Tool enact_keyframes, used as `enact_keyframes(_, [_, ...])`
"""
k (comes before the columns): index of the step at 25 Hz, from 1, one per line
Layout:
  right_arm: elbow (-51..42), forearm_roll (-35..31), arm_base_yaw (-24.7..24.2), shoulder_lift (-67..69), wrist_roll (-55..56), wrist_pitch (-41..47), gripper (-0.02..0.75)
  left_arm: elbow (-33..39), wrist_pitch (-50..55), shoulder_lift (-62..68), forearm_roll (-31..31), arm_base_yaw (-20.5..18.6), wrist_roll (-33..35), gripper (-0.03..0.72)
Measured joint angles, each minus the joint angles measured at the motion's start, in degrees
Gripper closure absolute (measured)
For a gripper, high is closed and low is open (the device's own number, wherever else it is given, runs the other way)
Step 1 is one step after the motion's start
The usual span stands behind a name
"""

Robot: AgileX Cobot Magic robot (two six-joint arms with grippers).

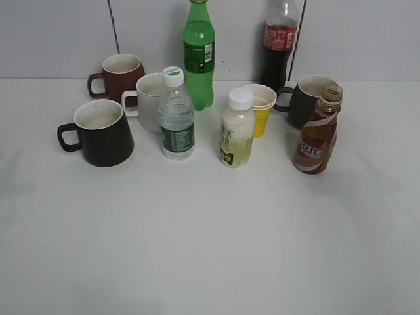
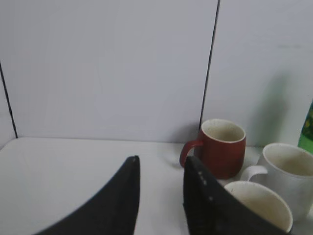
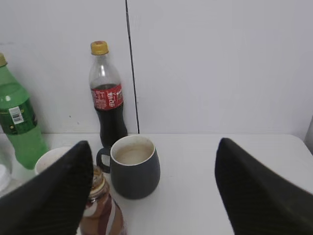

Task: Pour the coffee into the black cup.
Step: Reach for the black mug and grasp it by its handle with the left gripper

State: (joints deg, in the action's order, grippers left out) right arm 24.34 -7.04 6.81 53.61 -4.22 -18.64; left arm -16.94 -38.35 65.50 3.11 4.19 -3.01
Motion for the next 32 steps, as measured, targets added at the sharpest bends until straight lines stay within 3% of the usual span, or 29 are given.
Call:
enact_keyframes(4, [0.00,6.37,2.22,7.98,1.47,-8.85,0.157,0.00,-13.16,15.55,-5.52,0.10,-0.38,0.448])
enact_keyframes(9, [-0.42,9.51,6.12,15.55,2.33,-11.35,0.199,0.00,-28.11,30.82,-9.99,0.81,-0.44,0.448])
enact_keyframes(13, [-3.98,9.77,6.52,20.43,2.49,-14.87,0.218,0.04,-29.84,38.06,-10.42,0.81,-0.29,0.448])
enact_keyframes(19, [-11.01,9.81,6.52,26.51,2.44,-28.15,0.221,-1.00,-30.89,41.39,-12.44,0.81,0.21,0.445])
enact_keyframes(25, [-11.39,9.81,6.52,31.50,2.44,-37.84,0.223,-5.43,-30.83,48.87,-12.51,0.81,1.49,0.358])
enact_keyframes(32, [-11.39,9.81,6.52,33.30,2.44,-42.84,0.223,-11.89,-30.91,52.53,-12.32,0.81,2.04,0.344])
